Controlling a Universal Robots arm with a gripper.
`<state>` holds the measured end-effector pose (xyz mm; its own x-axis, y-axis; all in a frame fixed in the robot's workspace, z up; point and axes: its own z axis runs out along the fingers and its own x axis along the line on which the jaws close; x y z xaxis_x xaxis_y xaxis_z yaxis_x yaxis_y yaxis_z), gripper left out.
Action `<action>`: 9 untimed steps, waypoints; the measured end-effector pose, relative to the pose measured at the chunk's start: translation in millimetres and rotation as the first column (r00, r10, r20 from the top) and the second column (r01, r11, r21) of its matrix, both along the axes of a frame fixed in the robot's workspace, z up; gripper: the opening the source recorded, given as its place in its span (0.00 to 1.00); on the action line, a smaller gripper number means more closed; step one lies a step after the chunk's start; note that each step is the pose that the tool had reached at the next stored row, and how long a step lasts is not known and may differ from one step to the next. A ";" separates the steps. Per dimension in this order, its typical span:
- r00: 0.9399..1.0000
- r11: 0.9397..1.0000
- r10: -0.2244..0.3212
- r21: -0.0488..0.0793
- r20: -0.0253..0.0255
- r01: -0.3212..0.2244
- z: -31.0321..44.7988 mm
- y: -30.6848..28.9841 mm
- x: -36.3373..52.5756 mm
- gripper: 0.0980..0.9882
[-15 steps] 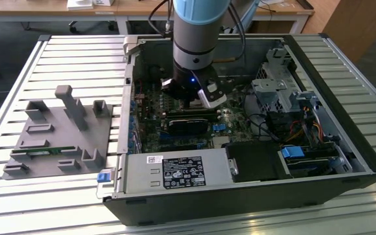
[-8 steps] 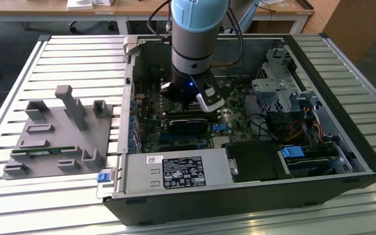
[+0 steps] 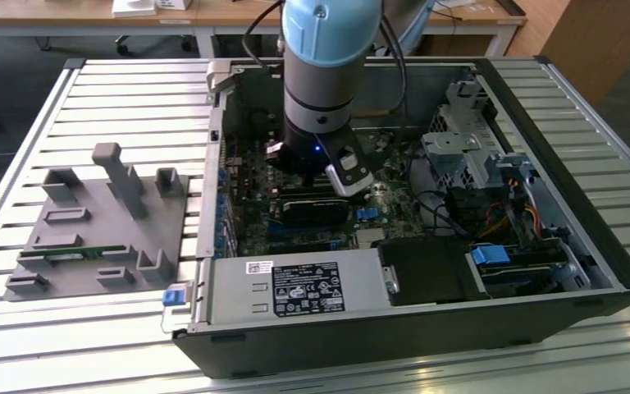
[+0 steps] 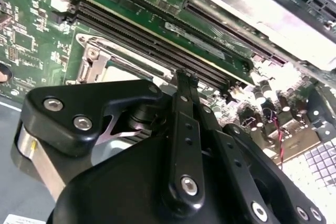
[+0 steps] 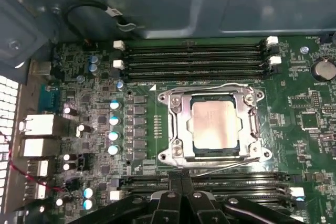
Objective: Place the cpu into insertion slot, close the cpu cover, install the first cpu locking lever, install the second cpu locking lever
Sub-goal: 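Install the second cpu locking lever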
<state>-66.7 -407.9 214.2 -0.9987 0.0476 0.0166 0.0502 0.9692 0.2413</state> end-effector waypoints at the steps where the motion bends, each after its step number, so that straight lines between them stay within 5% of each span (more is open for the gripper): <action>1: 1.000 1.000 0.000 0.003 0.000 0.000 -0.2 -0.3 -0.5 0.01; 5: 1.000 1.000 0.000 0.019 0.000 0.000 -4.4 -0.1 -0.5 0.01; 9: 1.000 1.000 0.000 0.019 0.000 0.000 -9.2 -0.2 -0.5 0.01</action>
<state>-67.1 -408.2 205.0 -0.9987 0.0471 0.0175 0.0500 0.9643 0.2599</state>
